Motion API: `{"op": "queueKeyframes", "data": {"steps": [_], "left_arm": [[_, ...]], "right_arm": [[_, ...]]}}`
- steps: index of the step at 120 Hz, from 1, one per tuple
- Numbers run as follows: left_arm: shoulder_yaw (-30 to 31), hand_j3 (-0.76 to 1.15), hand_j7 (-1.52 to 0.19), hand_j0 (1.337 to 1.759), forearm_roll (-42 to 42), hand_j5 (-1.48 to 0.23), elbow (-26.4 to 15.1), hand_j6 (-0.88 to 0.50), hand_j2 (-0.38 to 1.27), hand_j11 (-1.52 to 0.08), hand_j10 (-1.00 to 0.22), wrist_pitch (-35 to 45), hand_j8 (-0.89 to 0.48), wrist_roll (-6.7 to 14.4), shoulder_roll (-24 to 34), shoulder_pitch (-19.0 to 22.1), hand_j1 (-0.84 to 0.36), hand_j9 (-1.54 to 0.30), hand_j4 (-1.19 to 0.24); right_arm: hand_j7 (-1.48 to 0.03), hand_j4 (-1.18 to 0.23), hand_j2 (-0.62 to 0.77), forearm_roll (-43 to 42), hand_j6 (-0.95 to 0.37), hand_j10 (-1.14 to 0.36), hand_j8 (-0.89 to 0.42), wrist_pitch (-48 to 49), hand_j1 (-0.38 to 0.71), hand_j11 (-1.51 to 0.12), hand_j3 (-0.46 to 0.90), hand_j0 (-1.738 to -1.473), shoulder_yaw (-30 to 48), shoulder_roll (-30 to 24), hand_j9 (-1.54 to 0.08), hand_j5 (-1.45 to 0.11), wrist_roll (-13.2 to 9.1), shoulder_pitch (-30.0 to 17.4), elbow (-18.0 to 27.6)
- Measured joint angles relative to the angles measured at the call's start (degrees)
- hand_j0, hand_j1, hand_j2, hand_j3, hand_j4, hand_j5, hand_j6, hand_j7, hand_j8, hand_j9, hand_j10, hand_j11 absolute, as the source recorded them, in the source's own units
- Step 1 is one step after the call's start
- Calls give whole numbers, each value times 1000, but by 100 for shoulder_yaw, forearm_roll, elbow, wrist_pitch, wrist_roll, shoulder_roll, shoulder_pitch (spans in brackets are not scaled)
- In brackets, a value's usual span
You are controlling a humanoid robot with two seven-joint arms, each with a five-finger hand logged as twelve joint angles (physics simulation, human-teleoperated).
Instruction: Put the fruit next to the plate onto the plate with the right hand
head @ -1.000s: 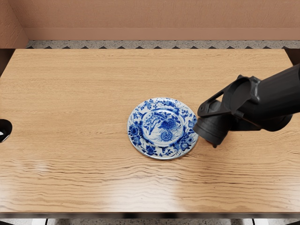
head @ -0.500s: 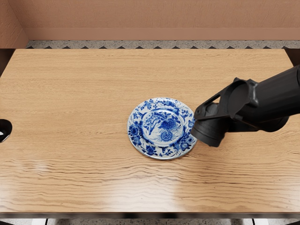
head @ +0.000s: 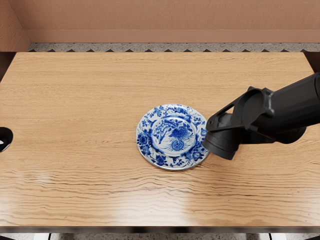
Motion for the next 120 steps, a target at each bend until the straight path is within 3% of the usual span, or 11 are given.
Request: {"op": "queueKeyframes", "data": {"steps": [10, 15, 39, 50, 64, 83, 88, 94, 120], "left_arm": [[0, 0, 0, 1658, 0, 0, -1, 0, 0, 0, 0, 0, 0, 0, 0, 0, 349, 0, 0], [-1, 0, 0, 1658, 1, 0, -1, 0, 0, 0, 0, -1, 0, 0, 0, 0, 349, 0, 0], [-2, 0, 0, 1658, 1, 0, -1, 0, 0, 0, 0, -1, 0, 0, 0, 0, 349, 0, 0], [-2, 0, 0, 1658, 2, 0, 0, 0, 0, 0, 0, -1, 0, -1, 0, 0, 349, 0, 0], [-2, 0, 0, 1658, 2, 0, 0, 0, 0, 0, 0, 0, 0, -1, 0, 0, 349, 0, 0], [-2, 0, 0, 1658, 2, 0, 0, 0, 0, 0, 0, 1, 0, -1, 0, 0, 349, 0, 0], [-2, 0, 0, 1658, 2, 0, -1, 0, 0, 0, 0, 2, 0, -1, 0, 0, 349, 0, 0], [-2, 0, 0, 1658, 2, 0, 0, 0, 0, 0, 0, 1, 0, -1, 0, 0, 349, 0, 0], [-2, 0, 0, 1658, 2, 0, -1, 0, 0, 0, 0, 1, 0, -1, 0, 0, 349, 0, 0]], "right_arm": [[-1054, -764, 307, 16, -662, -519, -411, -5, 209, -1100, 0, -1637, -13, 0, -1085, -965, 12, 1, 0], [-1067, -783, 381, 32, -681, -535, -423, -8, 223, -1109, 1, -1640, -12, 0, -1094, -995, 18, 7, 0], [-1102, -820, 429, -48, -701, -526, -422, -7, 219, -1159, 1, -1648, -26, -377, -1138, -1103, 42, 37, -17], [-1110, -827, 336, -204, -704, -523, -420, -3, 185, -1161, 0, -1649, -29, -685, -1145, -1128, 41, 40, -21], [-1115, -831, 433, -339, -687, -511, -398, 4, 238, -1164, 1, -1651, 32, -941, -1150, -1151, 42, 53, -26], [-1117, -831, 530, -574, -679, -507, -393, 623, 268, -1175, 1, -1653, 912, -1528, -1155, -1166, 44, 68, -19], [-1117, -831, 489, -605, -695, -516, -413, 895, 250, -1178, 1, -1653, 1187, -1672, -1157, -1168, 45, 69, -18], [-1118, -832, 557, -630, -711, -522, -429, 1202, 263, -1179, 1, -1653, 1491, -1794, -1161, -1169, 45, 70, -17], [-1119, -833, 576, -685, -685, -472, -389, 1950, 309, -1169, 0, -1656, 2344, -1838, -1161, -1176, 44, 61, -17]]}}
